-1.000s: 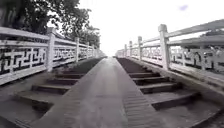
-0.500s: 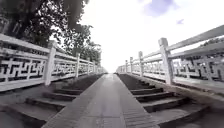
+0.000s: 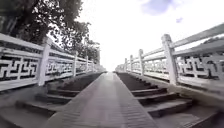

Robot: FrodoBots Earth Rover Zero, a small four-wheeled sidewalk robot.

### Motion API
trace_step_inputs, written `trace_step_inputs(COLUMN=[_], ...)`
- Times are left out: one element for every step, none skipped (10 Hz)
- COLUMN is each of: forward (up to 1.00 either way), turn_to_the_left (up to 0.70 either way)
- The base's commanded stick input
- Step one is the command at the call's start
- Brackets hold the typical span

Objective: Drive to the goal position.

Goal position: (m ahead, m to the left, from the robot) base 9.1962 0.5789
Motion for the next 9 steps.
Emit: trace_step_inputs(forward=[0.45, 0.45, 0.45, 0.45, 0.45, 0.45, 0.45, 0.45, 0.45], turn_to_the_left=[0.0, 0.0, 0.0, 0.0, 0.0, 0.0, 0.0, 0.0, 0.0])
